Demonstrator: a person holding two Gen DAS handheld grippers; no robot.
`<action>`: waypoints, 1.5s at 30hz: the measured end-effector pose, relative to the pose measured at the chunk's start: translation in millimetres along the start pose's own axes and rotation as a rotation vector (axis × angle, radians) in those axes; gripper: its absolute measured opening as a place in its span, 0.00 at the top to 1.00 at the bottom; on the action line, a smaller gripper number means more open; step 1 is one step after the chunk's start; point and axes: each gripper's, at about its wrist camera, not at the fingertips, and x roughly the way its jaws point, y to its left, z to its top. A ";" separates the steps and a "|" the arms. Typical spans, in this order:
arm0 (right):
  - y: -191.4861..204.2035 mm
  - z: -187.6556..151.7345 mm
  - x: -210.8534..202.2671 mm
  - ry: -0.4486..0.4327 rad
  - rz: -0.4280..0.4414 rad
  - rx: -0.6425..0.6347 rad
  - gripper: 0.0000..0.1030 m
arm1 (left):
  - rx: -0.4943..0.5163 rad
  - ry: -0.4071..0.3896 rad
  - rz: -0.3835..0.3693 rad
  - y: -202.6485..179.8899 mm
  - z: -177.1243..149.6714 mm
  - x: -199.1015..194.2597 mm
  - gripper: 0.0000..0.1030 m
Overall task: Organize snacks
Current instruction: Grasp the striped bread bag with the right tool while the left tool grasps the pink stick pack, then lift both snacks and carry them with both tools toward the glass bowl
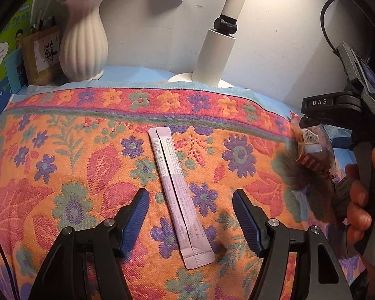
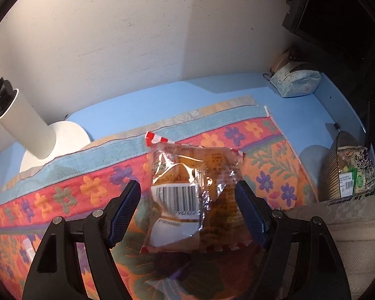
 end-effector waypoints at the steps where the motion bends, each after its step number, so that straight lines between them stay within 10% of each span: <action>1: -0.5 1.7 0.7 -0.008 -0.016 0.002 0.25 | 0.000 0.000 0.000 0.2 -0.3 -0.2 0.35; 10: 0.5 2.0 38.8 0.066 -0.043 0.007 0.07 | -0.015 0.013 -0.028 1.5 -2.3 -0.8 0.35; 25: 12.9 -50.4 19.8 0.061 0.240 -0.108 0.20 | 0.009 0.020 -0.037 -1.3 -3.3 0.6 0.34; 35: -21.8 -117.7 -15.8 0.089 0.435 -0.243 0.20 | 0.110 0.002 0.112 -22.5 -7.5 4.5 0.82; 45: -47.7 -173.3 -48.8 0.053 0.518 -0.324 0.21 | 0.161 -0.022 0.030 -39.2 -32.3 -26.8 0.83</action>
